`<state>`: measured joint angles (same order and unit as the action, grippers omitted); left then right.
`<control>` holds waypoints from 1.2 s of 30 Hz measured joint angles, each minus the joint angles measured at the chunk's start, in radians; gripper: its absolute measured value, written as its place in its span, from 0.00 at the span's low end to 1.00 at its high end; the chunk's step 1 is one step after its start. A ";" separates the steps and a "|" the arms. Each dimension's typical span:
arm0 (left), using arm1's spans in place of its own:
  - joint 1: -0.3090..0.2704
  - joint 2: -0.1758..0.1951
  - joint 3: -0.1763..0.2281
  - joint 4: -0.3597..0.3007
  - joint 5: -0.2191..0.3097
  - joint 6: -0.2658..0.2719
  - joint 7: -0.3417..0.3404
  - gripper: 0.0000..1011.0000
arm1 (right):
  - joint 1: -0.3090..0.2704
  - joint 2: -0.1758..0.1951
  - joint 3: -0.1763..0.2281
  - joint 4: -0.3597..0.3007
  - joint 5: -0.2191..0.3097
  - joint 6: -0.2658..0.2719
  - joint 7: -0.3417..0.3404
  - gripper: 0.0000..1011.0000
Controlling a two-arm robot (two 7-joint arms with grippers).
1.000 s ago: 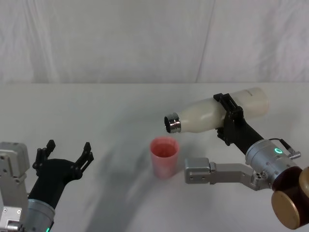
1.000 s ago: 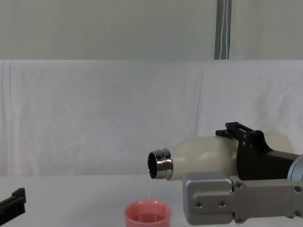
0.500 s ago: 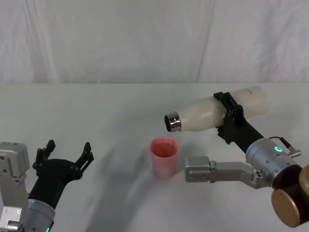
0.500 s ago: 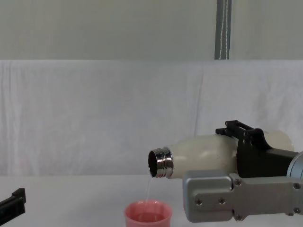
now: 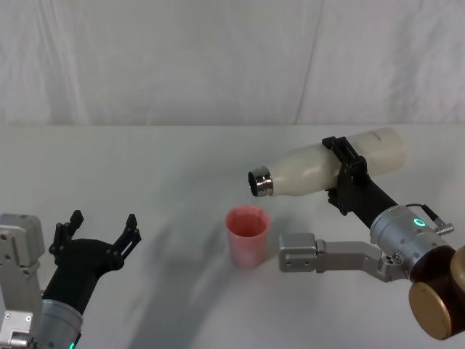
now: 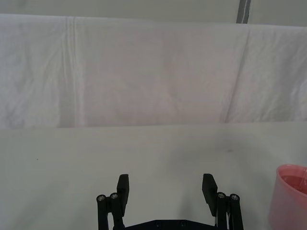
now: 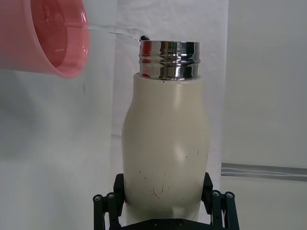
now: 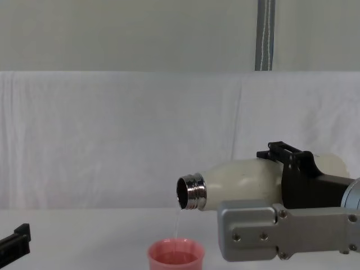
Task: Grasp the thermos with one hand and pour water into the cup lid.
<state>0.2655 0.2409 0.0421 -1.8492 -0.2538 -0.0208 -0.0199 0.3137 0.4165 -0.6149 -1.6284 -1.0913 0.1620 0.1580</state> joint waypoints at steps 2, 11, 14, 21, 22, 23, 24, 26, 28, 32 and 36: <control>0.000 0.000 0.000 0.000 0.000 0.000 0.000 0.99 | 0.000 0.001 0.000 0.000 0.000 0.000 0.000 0.94; 0.000 0.000 0.000 0.000 0.000 0.000 0.000 0.99 | 0.001 0.004 0.001 -0.003 0.000 0.001 0.000 0.94; 0.000 0.000 0.000 0.000 0.000 0.000 0.000 0.99 | 0.002 0.004 0.001 -0.003 -0.001 0.001 0.000 0.94; 0.000 0.000 0.000 0.000 0.000 0.000 0.000 0.99 | 0.005 0.004 0.001 -0.003 -0.003 0.001 0.000 0.94; 0.000 0.000 0.000 0.000 0.000 0.000 0.000 0.99 | 0.005 0.004 0.001 -0.003 -0.003 0.001 0.000 0.94; 0.000 0.000 0.000 0.000 0.000 0.000 0.000 0.99 | 0.005 0.004 0.001 -0.003 -0.003 0.001 0.000 0.94; 0.000 0.000 0.000 0.000 0.000 0.000 0.000 0.99 | 0.005 0.004 0.001 -0.003 -0.003 0.001 0.000 0.94; 0.000 0.000 0.000 0.000 0.000 0.000 0.000 0.99 | 0.005 0.004 0.001 -0.003 -0.004 0.002 0.000 0.94; 0.000 0.000 0.000 0.000 0.000 0.000 0.000 0.99 | 0.005 0.005 0.001 -0.005 -0.003 0.002 0.000 0.94; 0.000 0.000 0.000 0.000 0.000 0.000 0.000 0.99 | 0.003 0.006 0.002 -0.007 -0.004 0.002 0.000 0.94; 0.000 0.000 0.000 0.000 0.000 0.000 0.000 0.99 | 0.004 0.006 0.002 -0.007 -0.005 0.002 0.000 0.94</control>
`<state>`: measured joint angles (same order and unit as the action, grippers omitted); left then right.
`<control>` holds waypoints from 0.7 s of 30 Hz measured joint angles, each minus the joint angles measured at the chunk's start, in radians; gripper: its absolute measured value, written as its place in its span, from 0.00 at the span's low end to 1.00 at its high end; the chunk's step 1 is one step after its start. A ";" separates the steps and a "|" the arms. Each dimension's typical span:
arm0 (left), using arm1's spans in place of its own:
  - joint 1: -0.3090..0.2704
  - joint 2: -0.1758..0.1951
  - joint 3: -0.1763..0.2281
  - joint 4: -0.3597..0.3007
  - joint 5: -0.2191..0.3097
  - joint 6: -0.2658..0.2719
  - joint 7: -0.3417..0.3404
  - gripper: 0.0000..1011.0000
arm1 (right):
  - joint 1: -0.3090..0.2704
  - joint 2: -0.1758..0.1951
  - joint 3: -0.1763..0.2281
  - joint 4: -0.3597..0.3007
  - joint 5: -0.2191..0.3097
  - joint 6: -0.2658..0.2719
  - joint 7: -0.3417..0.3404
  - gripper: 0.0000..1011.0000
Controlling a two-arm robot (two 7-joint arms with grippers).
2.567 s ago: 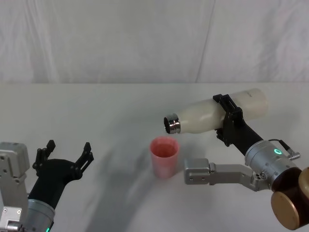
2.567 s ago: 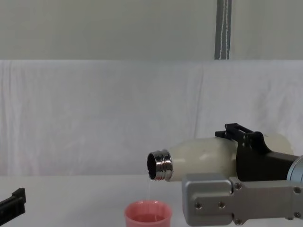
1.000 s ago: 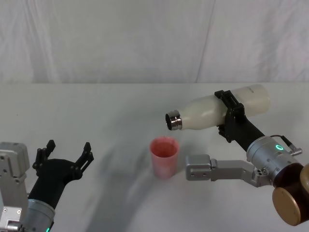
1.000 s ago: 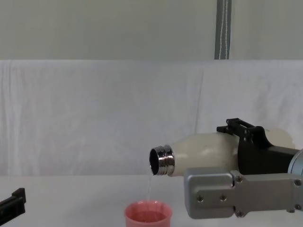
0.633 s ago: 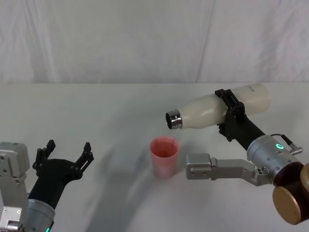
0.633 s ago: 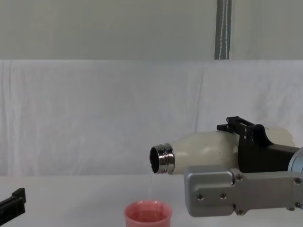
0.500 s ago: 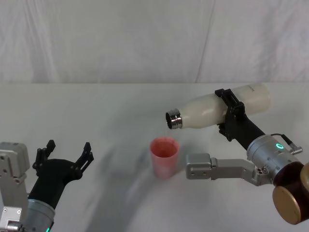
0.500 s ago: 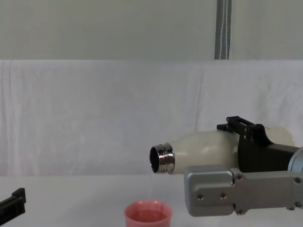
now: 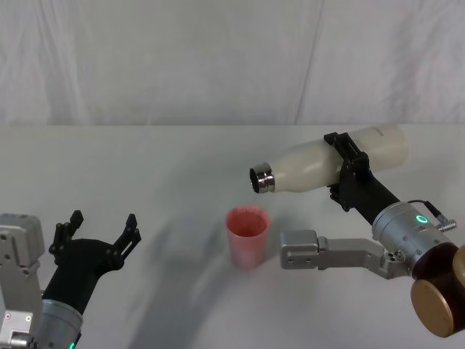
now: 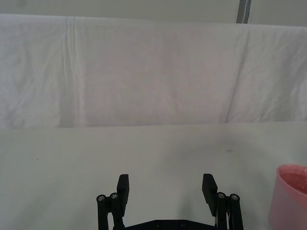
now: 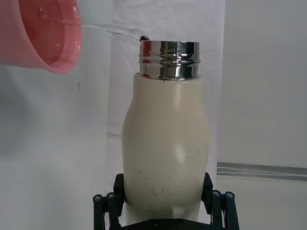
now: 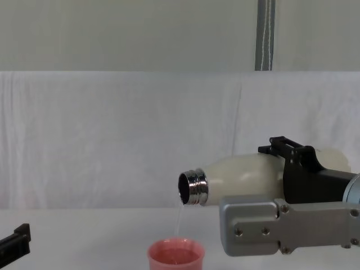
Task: Grasp the thermos with one hand and pour water into the cup lid.
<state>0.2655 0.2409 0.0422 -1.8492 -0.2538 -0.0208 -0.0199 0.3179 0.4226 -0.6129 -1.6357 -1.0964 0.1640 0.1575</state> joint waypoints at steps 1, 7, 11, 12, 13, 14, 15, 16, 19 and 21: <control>0.000 0.000 0.000 0.000 0.000 0.000 0.000 0.99 | 0.000 0.000 0.000 0.000 -0.001 0.000 0.000 0.94; 0.000 0.000 0.000 0.000 0.000 0.000 0.000 0.99 | 0.001 -0.002 -0.001 0.001 -0.002 0.001 -0.003 0.94; 0.000 0.000 0.000 0.000 0.000 0.000 0.000 0.99 | 0.001 -0.003 -0.002 0.002 -0.003 0.001 -0.003 0.94; 0.000 0.000 0.000 0.000 0.000 0.000 0.000 0.99 | 0.001 -0.003 -0.002 0.002 -0.004 0.002 -0.003 0.94; 0.000 0.000 0.000 0.000 0.000 0.000 0.000 0.99 | 0.002 -0.003 -0.002 0.002 -0.004 0.002 -0.003 0.94; 0.000 0.000 0.000 0.000 0.000 0.000 0.000 0.99 | 0.002 -0.003 -0.002 0.002 -0.004 0.002 -0.003 0.94; 0.000 0.000 0.000 0.000 0.000 0.000 0.000 0.99 | 0.002 -0.003 -0.002 0.002 -0.004 0.002 -0.003 0.94; 0.000 0.000 0.000 0.000 0.000 0.000 0.000 0.99 | 0.002 -0.003 -0.002 0.002 -0.004 0.002 -0.003 0.94; 0.000 0.000 0.000 0.000 0.000 0.000 0.000 0.99 | 0.002 -0.005 -0.002 0.004 -0.004 0.003 -0.003 0.94; 0.000 0.000 0.000 0.000 0.000 0.000 0.000 0.99 | 0.002 -0.006 -0.002 0.004 -0.004 0.003 -0.003 0.94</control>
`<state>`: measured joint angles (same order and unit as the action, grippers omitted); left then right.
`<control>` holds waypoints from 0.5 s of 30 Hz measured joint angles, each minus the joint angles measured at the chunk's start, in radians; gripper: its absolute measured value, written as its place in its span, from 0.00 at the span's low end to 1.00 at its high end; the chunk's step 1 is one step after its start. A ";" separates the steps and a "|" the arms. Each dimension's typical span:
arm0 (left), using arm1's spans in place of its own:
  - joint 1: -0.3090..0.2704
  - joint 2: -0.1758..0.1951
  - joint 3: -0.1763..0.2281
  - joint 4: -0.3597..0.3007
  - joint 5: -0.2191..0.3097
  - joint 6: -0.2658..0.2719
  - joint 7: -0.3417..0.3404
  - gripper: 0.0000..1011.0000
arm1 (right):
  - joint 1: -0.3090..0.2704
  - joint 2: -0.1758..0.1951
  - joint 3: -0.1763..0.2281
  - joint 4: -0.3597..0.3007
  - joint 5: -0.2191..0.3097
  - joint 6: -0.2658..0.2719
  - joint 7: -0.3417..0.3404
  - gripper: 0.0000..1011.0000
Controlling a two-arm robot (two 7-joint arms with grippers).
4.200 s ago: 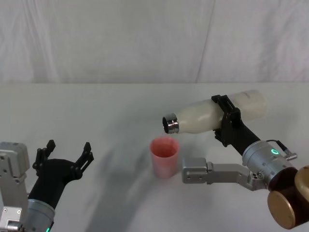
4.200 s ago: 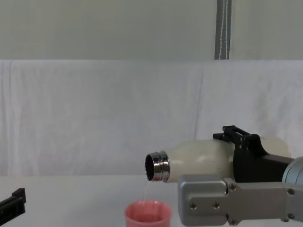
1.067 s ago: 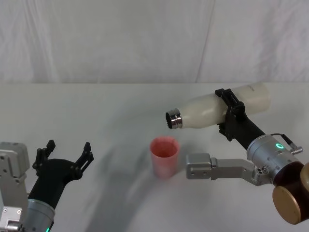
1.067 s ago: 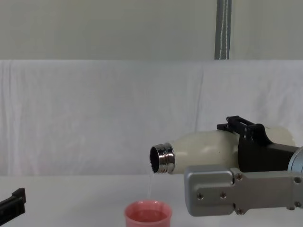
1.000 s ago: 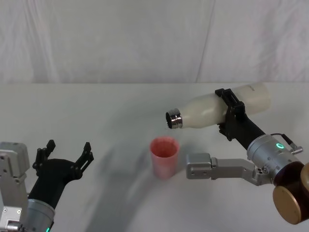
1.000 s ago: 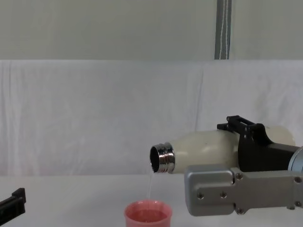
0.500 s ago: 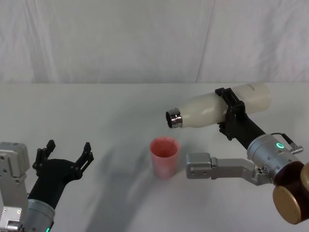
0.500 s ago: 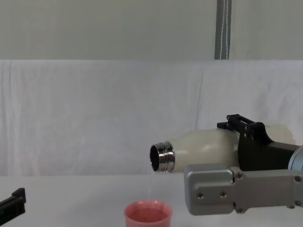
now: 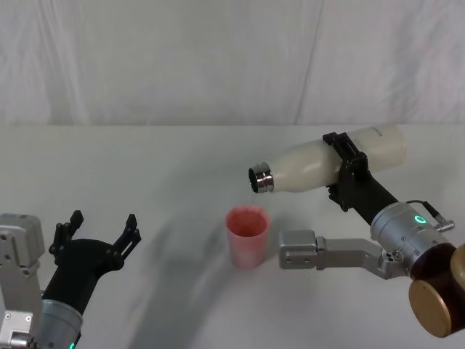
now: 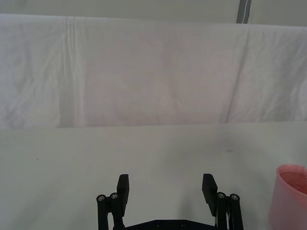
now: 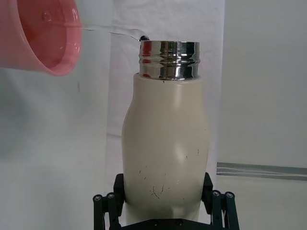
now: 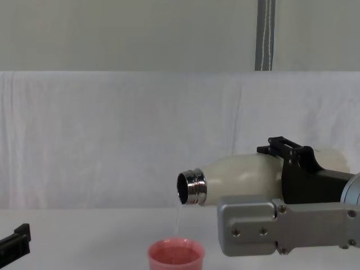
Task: Grasp the thermos with one hand and pour water into the cup lid.
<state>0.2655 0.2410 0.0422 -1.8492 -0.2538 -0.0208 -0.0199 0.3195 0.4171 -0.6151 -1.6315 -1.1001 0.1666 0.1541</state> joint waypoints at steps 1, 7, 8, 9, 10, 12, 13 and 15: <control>0.000 0.000 0.000 0.000 0.000 0.000 0.000 0.99 | -0.001 -0.002 0.002 0.001 0.004 0.000 -0.001 0.94; 0.000 0.000 0.000 0.000 0.000 0.000 0.000 0.99 | -0.012 -0.009 0.017 0.002 0.035 -0.009 -0.015 0.94; 0.000 0.000 0.000 0.000 0.000 0.000 0.000 0.99 | -0.016 -0.012 0.024 0.002 0.048 -0.014 -0.021 0.94; 0.000 0.000 0.000 0.000 0.000 0.000 0.000 0.99 | -0.018 -0.014 0.028 0.001 0.054 -0.017 -0.024 0.94; 0.000 0.000 0.000 0.000 0.000 0.000 0.000 0.99 | -0.020 -0.015 0.031 0.001 0.062 -0.020 -0.027 0.94; 0.000 0.000 0.000 0.000 0.000 0.000 0.000 0.99 | -0.028 -0.021 0.043 -0.001 0.088 -0.031 -0.037 0.94; 0.000 0.000 0.000 0.000 0.000 0.000 0.000 0.99 | -0.032 -0.024 0.050 -0.003 0.103 -0.038 -0.042 0.94; 0.000 0.000 0.000 0.000 0.000 0.000 0.000 0.99 | -0.036 -0.027 0.057 -0.004 0.116 -0.045 -0.047 0.94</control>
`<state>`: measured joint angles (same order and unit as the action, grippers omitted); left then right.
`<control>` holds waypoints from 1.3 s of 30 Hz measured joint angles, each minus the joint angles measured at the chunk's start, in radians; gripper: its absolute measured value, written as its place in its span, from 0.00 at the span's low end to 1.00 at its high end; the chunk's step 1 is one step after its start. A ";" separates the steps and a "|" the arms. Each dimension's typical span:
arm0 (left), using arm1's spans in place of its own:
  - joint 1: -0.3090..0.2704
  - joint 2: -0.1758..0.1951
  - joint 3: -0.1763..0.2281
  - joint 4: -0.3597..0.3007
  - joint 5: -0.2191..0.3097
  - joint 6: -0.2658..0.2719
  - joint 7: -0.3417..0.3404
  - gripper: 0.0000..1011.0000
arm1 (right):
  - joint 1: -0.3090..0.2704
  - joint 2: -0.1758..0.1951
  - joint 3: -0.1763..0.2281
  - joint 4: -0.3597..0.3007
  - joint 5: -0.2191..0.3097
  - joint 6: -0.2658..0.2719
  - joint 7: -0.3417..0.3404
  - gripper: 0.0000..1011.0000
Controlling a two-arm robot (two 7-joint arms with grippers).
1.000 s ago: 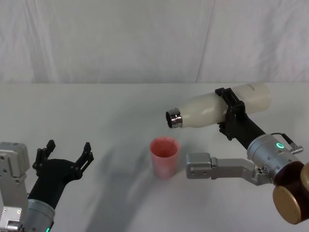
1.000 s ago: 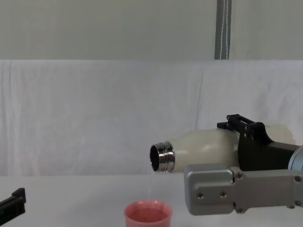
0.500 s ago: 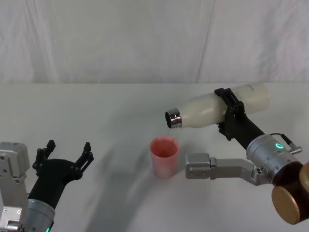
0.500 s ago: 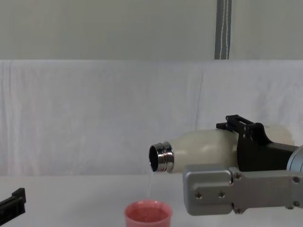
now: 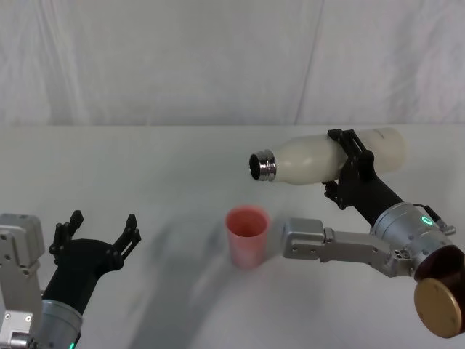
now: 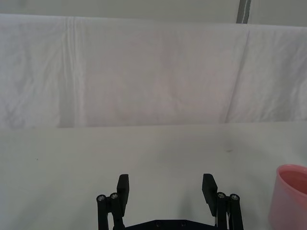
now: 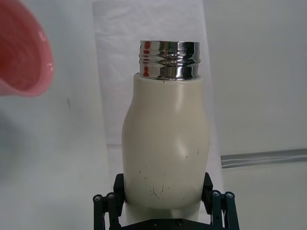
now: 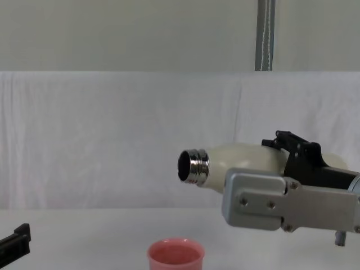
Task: Grasp the thermos with one hand and pour water into the cup lid.
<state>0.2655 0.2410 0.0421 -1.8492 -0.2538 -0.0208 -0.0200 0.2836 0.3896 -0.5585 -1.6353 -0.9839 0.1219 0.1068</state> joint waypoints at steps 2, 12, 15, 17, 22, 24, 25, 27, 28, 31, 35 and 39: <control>0.000 0.000 0.000 0.000 0.000 0.000 0.000 0.99 | -0.005 -0.005 0.009 -0.001 0.018 -0.008 -0.007 0.94; 0.000 0.000 0.000 0.000 0.000 0.000 0.000 0.99 | -0.021 -0.027 0.046 -0.009 0.092 -0.040 -0.029 0.94; 0.000 0.000 0.000 0.000 0.000 0.000 0.000 0.99 | -0.029 -0.038 0.063 -0.011 0.127 -0.054 -0.037 0.94; 0.000 0.000 0.000 0.000 0.000 0.000 0.000 0.99 | -0.035 -0.048 0.078 -0.012 0.158 -0.065 -0.042 0.94; 0.000 0.000 0.000 0.000 0.000 0.000 0.000 0.99 | -0.049 -0.076 0.119 -0.015 0.238 -0.091 -0.054 0.94; 0.000 0.000 0.000 0.000 0.000 0.000 0.000 0.99 | -0.054 -0.087 0.135 -0.015 0.270 -0.102 -0.055 0.94; 0.000 0.000 0.000 0.000 0.000 0.000 0.000 0.99 | -0.055 -0.091 0.140 -0.015 0.279 -0.104 -0.056 0.94; 0.000 0.000 0.000 0.000 0.000 0.000 0.000 0.99 | -0.059 -0.099 0.152 -0.015 0.304 -0.111 -0.056 0.94; 0.000 0.000 0.000 0.000 0.000 0.000 0.000 0.99 | -0.060 -0.102 0.157 -0.015 0.311 -0.113 -0.056 0.94; 0.000 0.000 0.000 0.000 0.000 0.000 0.000 0.99 | -0.066 -0.115 0.177 -0.014 0.355 -0.125 -0.055 0.94; 0.000 0.000 0.000 0.000 0.000 0.000 0.000 0.99 | -0.076 -0.138 0.215 -0.005 0.431 -0.142 -0.047 0.94; 0.000 0.000 0.000 0.000 0.000 0.000 0.000 0.99 | -0.083 -0.156 0.245 0.003 0.490 -0.150 -0.036 0.94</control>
<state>0.2655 0.2410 0.0421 -1.8492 -0.2539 -0.0208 -0.0199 0.2005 0.2340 -0.3137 -1.6320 -0.4936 -0.0281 0.0710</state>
